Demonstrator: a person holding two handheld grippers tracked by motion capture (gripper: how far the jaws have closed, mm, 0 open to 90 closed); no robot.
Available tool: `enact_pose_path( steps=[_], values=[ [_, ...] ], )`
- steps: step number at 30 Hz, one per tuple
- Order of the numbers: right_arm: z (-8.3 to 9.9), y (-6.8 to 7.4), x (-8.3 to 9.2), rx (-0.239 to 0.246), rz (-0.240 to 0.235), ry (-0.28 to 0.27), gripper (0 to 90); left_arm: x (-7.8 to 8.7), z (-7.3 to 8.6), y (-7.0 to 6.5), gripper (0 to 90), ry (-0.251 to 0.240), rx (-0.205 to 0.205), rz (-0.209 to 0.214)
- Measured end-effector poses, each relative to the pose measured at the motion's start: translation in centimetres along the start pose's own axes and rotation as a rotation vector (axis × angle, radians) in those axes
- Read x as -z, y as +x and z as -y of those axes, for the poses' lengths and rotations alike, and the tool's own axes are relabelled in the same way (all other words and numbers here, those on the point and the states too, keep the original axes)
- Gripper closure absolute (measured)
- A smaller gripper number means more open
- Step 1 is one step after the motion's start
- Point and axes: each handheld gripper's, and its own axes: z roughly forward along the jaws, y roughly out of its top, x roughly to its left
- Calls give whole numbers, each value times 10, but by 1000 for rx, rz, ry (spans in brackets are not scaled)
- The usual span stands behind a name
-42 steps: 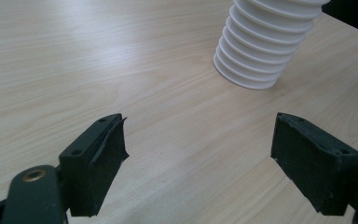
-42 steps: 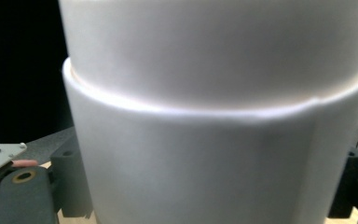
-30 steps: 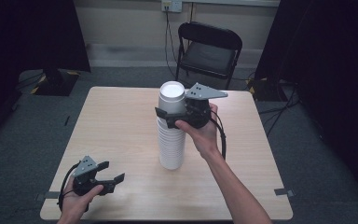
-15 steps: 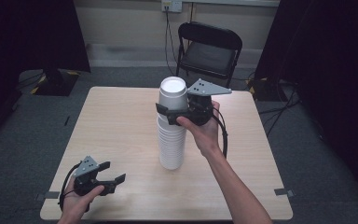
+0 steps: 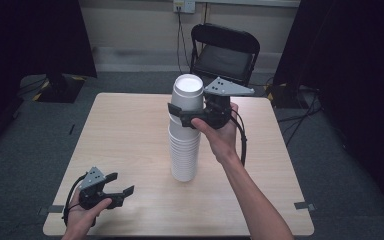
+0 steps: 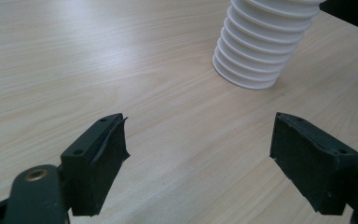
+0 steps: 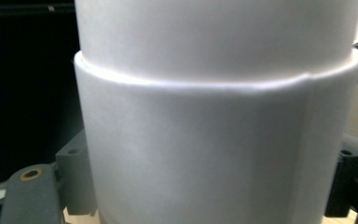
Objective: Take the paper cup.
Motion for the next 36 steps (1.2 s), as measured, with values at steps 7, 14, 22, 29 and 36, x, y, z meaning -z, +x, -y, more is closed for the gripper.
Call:
enact_pose_path(
  steps=[7, 14, 22, 29, 36],
  values=[
    [-8, -1, 3, -10, 5, -18, 161, -1, 0, -2, 190, -3, -7, -11],
    [-17, -3, 11, -20, -2, -40, 164, -1, 1, 0, 181, -2, 4, -17],
    [-23, -6, 23, -34, 9, -70, 167, -1, 0, -1, 181, -3, -1, -18],
    [-27, -13, 35, -42, 32, -96, 169, -2, 1, -2, 182, -15, -15, -30],
    [-31, -19, 51, -41, 81, -102, 170, -2, 1, -4, 182, -20, -30, -24]
  ],
)
